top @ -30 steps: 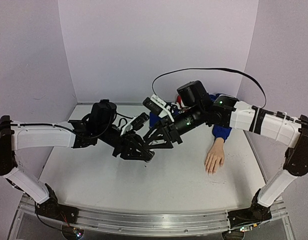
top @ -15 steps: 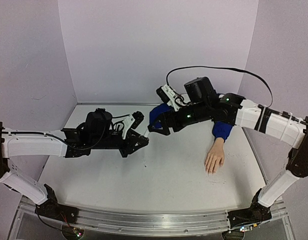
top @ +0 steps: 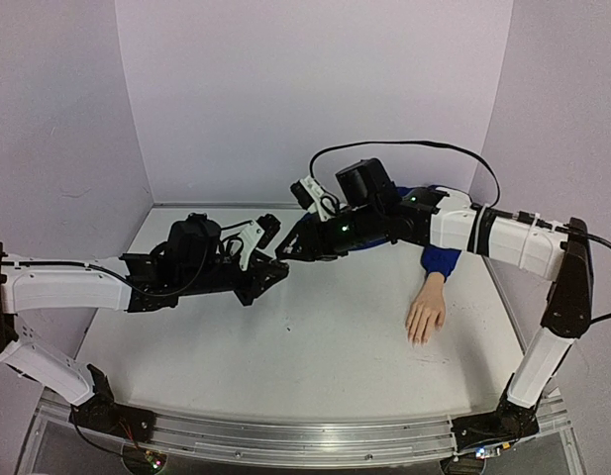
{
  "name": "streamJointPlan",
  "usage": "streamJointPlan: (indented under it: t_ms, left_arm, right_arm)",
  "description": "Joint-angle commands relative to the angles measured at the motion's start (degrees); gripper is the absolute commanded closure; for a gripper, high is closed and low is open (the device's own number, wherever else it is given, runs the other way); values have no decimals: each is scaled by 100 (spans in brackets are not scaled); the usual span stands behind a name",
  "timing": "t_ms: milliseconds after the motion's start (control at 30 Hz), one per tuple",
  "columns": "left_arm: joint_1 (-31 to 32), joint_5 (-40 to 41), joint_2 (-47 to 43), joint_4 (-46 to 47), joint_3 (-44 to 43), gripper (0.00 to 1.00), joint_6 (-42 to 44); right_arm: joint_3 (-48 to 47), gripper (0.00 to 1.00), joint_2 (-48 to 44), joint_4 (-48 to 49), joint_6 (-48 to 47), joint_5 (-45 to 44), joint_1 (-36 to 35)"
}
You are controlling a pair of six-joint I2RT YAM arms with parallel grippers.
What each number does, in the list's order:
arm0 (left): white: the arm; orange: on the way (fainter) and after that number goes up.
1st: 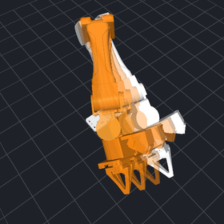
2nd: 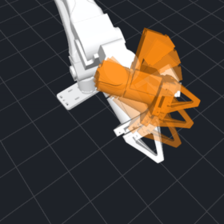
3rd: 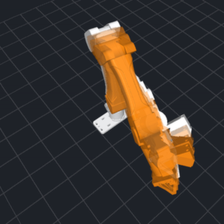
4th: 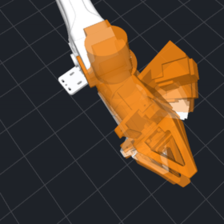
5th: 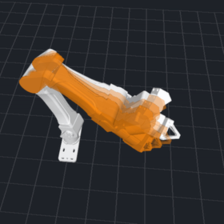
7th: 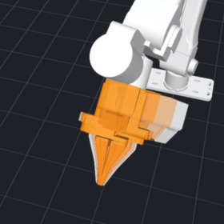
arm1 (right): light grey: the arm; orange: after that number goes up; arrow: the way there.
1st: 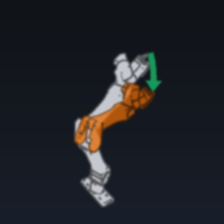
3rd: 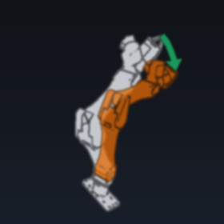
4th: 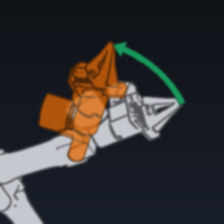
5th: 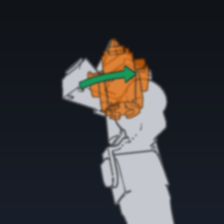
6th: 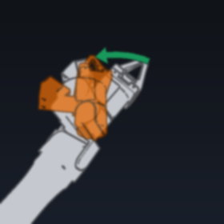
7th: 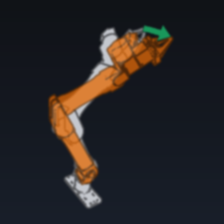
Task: Paint the nails
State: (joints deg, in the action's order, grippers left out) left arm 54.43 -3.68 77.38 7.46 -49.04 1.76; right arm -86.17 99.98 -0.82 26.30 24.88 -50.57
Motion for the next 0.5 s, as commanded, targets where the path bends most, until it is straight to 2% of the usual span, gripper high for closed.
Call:
streamJointPlan:
  t_ms: [0,300,400,433,467]
  left_arm:
    - [26,99,-167,260,-56,100,44]
    - [23,-184,-305,257,-31,100,2]
    - [1,-930,-455,265,19,100,4]
    - [-40,-1357,-517,283,33,100,-30]
    - [-100,-1905,-566,315,30,100,-89]
  right_arm:
    - [-254,64,91,370,176,359,-33]
    - [-246,85,158,452,13,556,-27]
    - [-154,94,34,466,-444,793,-28]
    - [-109,100,-22,473,-680,969,-25]
    - [-39,100,-109,477,-936,1181,-24]
